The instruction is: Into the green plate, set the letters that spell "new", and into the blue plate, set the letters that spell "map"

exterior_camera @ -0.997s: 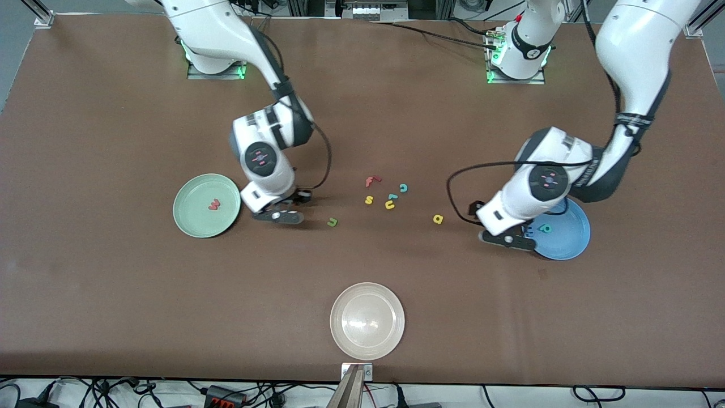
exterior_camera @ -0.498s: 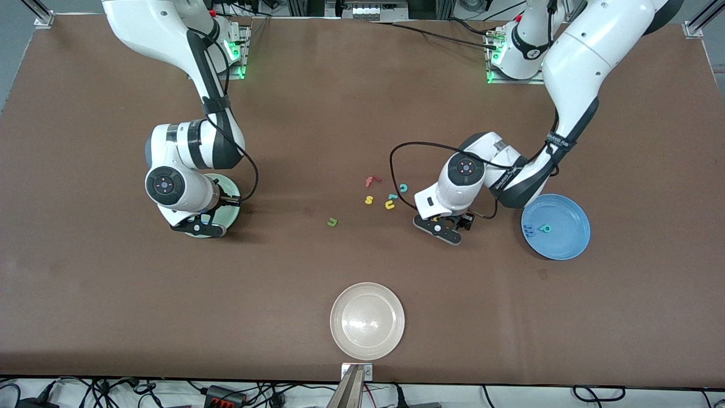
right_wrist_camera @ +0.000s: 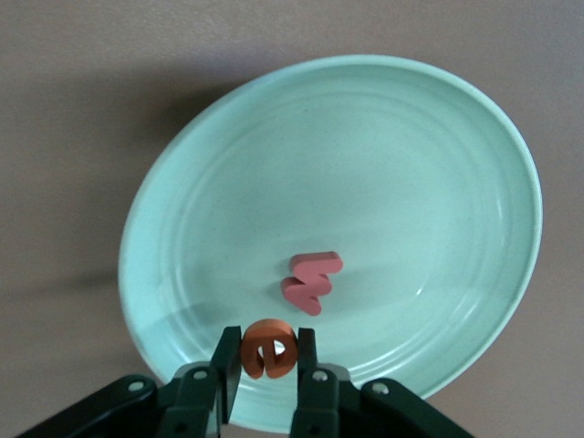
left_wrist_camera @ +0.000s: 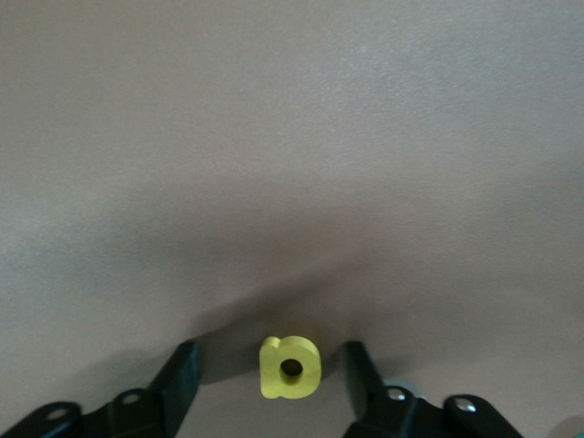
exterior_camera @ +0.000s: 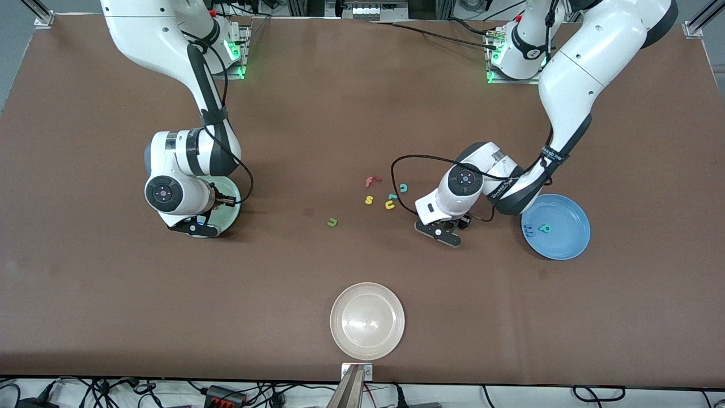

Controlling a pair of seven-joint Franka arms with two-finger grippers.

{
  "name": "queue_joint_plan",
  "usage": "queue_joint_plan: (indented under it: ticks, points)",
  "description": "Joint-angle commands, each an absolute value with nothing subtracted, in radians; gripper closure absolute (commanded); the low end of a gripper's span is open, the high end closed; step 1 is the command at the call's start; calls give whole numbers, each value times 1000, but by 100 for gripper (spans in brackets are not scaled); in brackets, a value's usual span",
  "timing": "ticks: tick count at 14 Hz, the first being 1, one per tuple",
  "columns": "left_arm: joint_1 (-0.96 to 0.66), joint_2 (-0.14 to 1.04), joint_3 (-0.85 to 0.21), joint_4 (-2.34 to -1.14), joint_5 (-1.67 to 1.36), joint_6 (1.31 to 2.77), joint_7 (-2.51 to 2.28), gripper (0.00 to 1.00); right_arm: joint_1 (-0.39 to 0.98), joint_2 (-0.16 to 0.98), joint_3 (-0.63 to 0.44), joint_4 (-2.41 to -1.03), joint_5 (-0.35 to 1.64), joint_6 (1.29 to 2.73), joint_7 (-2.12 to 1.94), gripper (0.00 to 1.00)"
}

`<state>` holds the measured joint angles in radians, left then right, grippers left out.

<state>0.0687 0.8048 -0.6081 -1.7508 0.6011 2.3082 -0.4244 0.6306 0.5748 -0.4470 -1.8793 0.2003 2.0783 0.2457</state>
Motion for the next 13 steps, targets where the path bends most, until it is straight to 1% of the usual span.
queue_joint_plan:
  ticks: [1, 2, 4, 5, 6, 7, 8, 10, 12, 13]
  points:
    - [66, 810, -609, -1750, 632, 2307, -446, 67, 621, 581, -442, -1879, 215, 2095, 225, 21]
    - [67, 808, -609, -1749, 632, 2306, -446, 78, 621, 580, -442, -1875, 216, 2092, 229, 0]
    - [80, 796, -611, -1749, 632, 2295, -437, 93, 635, 569, -442, -1853, 216, 2082, 239, 0]
    - [87, 781, -614, -1747, 632, 2292, -430, 95, 641, 565, -439, -1829, 216, 2079, 239, 0]
    - [98, 760, -614, -1747, 632, 2277, -423, 94, 646, 561, -430, -1807, 224, 2079, 236, 0]
    - [113, 737, -621, -1738, 632, 2217, -416, 91, 658, 563, -414, -1772, 230, 2082, 233, 0]
    - [130, 712, -626, -1729, 632, 2160, -387, 91, 670, 566, -399, -1740, 232, 2091, 230, 0]
    - [175, 658, -626, -1724, 629, 2087, -319, 85, 699, 595, -352, -1660, 250, 2108, 242, 0]
    - [260, 626, -626, -1724, 629, 2030, -191, 86, 719, 636, -321, -1606, 322, 2152, 250, 0]
    - [311, 621, -627, -1724, 629, 2028, -116, 86, 733, 647, -321, -1605, 360, 2175, 247, 4]
